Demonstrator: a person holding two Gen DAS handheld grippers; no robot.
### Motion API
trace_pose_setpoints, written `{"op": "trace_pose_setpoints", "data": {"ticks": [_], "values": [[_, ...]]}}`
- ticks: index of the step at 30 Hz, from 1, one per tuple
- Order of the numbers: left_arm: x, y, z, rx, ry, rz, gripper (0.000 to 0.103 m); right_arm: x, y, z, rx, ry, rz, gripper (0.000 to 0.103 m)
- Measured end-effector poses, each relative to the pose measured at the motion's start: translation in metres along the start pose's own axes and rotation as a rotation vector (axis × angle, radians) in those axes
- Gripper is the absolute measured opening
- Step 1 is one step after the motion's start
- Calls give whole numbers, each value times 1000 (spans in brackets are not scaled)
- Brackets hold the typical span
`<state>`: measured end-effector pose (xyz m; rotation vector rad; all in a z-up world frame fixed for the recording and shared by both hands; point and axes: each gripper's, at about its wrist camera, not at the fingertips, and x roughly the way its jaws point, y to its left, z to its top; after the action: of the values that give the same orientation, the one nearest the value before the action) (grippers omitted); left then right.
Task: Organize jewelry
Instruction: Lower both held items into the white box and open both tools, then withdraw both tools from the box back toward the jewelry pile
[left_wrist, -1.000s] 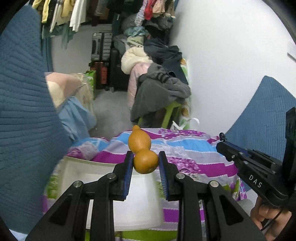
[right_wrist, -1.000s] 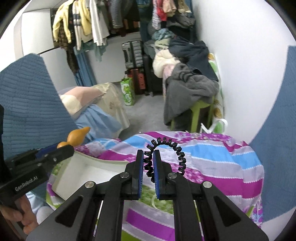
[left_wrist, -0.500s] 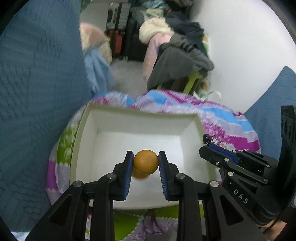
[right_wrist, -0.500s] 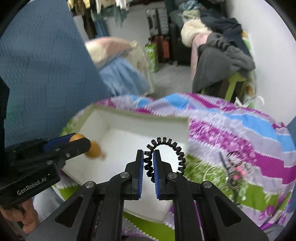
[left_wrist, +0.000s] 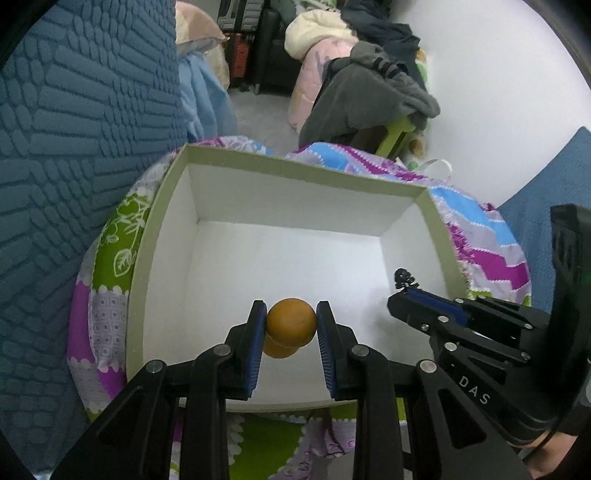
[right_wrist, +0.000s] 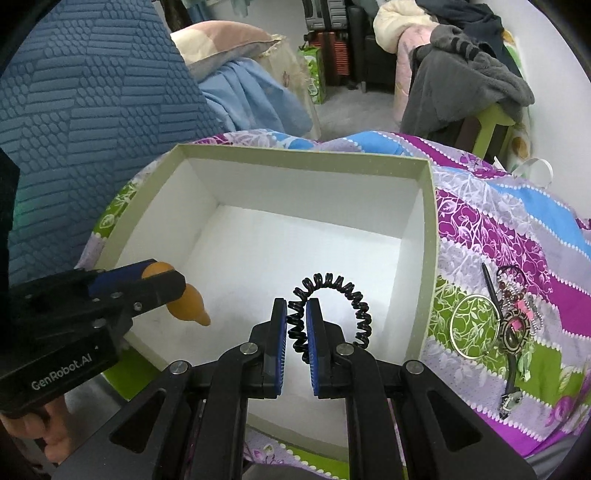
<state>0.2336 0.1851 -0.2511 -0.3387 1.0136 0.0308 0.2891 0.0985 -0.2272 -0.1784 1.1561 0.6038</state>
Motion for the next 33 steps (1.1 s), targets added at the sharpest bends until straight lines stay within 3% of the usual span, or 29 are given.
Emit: {"op": "trace_pose_setpoints", "data": {"ticks": [1,3,5,8,9,16,24,33], "values": [[-3,-1,1,2,-8,-6,28,-4,-1,1,5,-2,5,11],[-13,-6,3,5,-24,-11,29,-12,-4,3,13,-17,15,30],[-21,-11,5,8,-34,-2,32,-23,-7,5,15,-40,29,31],[-40,-20,6,10,-74,30,66,-44,-10,10,11,-74,38,32],[-46,-22,7,15,-94,35,70,-50,-10,12,10,-87,38,33],[-97,-52,11,43,-179,85,73,-120,-16,21,-7,-228,37,39],[-157,-97,8,51,-300,73,81,-197,-28,9,-30,-389,9,40],[-173,-156,-11,86,-350,17,81,-255,-68,-32,8,-480,-68,42]]}}
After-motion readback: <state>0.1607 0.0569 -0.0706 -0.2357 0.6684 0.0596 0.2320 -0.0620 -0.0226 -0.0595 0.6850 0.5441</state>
